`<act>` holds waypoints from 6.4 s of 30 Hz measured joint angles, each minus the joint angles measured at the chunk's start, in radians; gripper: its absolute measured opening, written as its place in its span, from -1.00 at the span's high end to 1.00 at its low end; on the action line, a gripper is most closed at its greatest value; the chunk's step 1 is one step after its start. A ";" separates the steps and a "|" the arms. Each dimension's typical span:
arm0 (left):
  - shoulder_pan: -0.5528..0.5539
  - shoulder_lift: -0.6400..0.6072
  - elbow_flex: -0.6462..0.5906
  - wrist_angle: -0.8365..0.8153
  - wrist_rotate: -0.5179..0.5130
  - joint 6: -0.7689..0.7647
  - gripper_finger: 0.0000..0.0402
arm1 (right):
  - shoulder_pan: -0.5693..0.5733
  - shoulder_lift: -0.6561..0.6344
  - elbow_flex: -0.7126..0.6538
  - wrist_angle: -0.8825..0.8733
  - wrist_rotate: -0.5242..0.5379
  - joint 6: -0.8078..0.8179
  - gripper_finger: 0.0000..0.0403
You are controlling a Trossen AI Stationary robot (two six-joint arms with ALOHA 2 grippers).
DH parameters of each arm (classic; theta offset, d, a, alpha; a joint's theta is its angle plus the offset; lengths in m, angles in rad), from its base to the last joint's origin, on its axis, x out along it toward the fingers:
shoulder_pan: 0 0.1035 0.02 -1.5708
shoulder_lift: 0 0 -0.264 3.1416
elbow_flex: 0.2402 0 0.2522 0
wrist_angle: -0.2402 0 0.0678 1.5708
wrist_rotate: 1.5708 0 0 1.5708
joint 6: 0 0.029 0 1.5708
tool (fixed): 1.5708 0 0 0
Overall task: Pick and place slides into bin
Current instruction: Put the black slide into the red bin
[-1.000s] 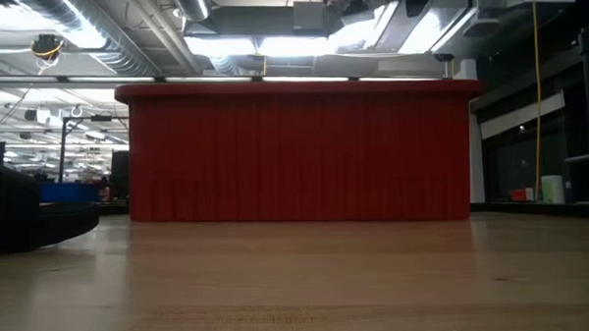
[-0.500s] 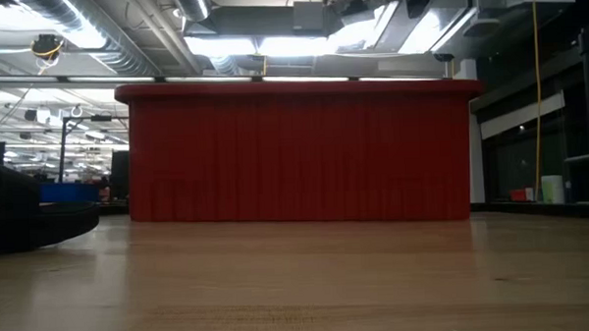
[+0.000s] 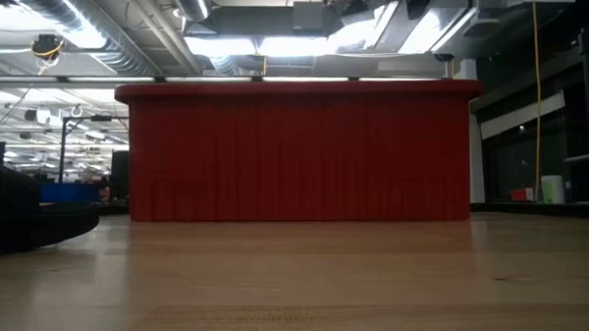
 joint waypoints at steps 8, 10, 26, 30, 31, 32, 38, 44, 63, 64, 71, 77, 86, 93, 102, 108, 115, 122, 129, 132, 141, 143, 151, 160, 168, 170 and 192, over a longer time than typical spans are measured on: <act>0.004 0.000 0.000 -0.001 -0.025 -0.065 0.55 | 0.000 0.000 0.000 0.000 -0.002 0.031 0.90; 0.004 0.000 0.000 -0.002 -0.036 -0.079 0.47 | 0.000 0.000 0.000 0.000 -0.002 0.046 0.90; 0.003 -0.001 -0.177 0.006 -0.072 -0.125 0.30 | 0.000 0.000 0.000 -0.002 -0.002 0.046 0.90; 0.005 -0.001 -0.209 0.031 -0.107 -0.080 0.30 | 0.000 0.000 0.000 -0.004 -0.002 0.043 0.89; 0.005 -0.001 -0.215 0.041 -0.121 -0.068 0.30 | 0.000 0.000 0.000 -0.005 -0.002 0.043 0.89; 0.005 -0.001 -0.220 0.057 -0.125 -0.047 0.30 | 0.000 0.000 0.000 -0.005 -0.002 0.042 0.89; 0.005 -0.001 -0.245 0.139 -0.128 0.049 0.30 | 0.000 0.000 0.000 -0.010 -0.002 0.042 0.89; 0.024 -0.001 -0.245 0.137 -0.172 0.070 0.30 | 0.000 0.000 0.000 -0.013 -0.002 0.041 0.89; 0.055 0.079 -0.246 0.159 -0.151 0.092 0.30 | 0.000 0.000 0.000 -0.013 -0.001 0.018 0.90; 0.056 0.079 -0.246 0.158 -0.153 0.080 0.30 | 0.000 0.000 0.000 -0.013 -0.001 0.019 0.90; 0.057 0.079 -0.246 0.156 -0.147 0.068 0.36 | 0.000 0.000 0.000 -0.013 -0.001 0.019 0.90; 0.058 0.079 -0.241 0.153 -0.145 0.068 0.61 | 0.000 0.000 0.000 -0.013 -0.001 0.019 0.90; 0.058 0.077 -0.240 0.149 -0.149 0.068 0.93 | 0.000 0.000 0.000 -0.013 -0.002 0.019 0.90; 0.062 0.070 -0.239 0.112 -0.126 0.009 0.97 | 0.000 0.000 0.000 -0.013 -0.001 0.020 0.90; 0.076 0.024 -0.131 -0.110 -0.141 -0.063 0.97 | 0.000 0.000 0.000 -0.013 -0.001 0.022 0.90; 0.118 -0.012 -0.022 -0.206 -0.268 -0.082 0.98 | 0.000 0.000 0.000 -0.014 -0.001 0.006 0.90; 0.222 -0.068 0.065 -0.209 -0.427 -0.038 0.98 | 0.000 0.000 0.000 -0.014 -0.001 -0.035 0.90; 0.347 -0.079 0.162 -0.209 -0.648 0.100 0.98 | 0.000 0.000 0.000 -0.013 -0.001 -0.091 0.90; 0.492 -0.080 0.226 -0.204 -0.814 0.193 0.97 | 0.000 0.000 0.000 0.020 -0.001 -0.127 0.90; 0.557 -0.080 0.230 -0.171 -0.882 0.216 0.97 | 0.000 0.000 0.000 0.040 -0.001 -0.177 0.90; 0.731 -0.080 0.230 0.056 -0.908 0.466 0.97 | -0.027 0.000 0.000 0.074 -0.013 -0.270 0.89; 0.761 -0.080 0.230 0.119 -0.908 0.582 0.97 | -0.037 0.000 0.000 0.070 -0.013 -0.273 0.89; 0.884 -0.087 0.230 0.254 -0.816 0.930 0.97 | -0.105 0.000 0.000 0.068 -0.139 -0.319 0.89; 1.040 -0.166 0.229 0.441 -0.690 1.286 0.98 | -0.222 0.000 0.000 0.075 -0.151 -0.344 0.89; 1.242 -0.209 0.229 0.638 -0.439 1.568 0.98 | -0.311 0.000 0.000 0.078 -0.150 -0.344 0.90; 1.284 -0.209 0.228 0.632 -0.423 1.595 0.98 | -0.327 0.000 0.000 0.077 -0.150 -0.340 0.90; 1.583 -0.209 0.207 0.711 -0.151 1.680 0.98 | -0.447 0.000 0.000 0.075 -0.150 -0.337 0.90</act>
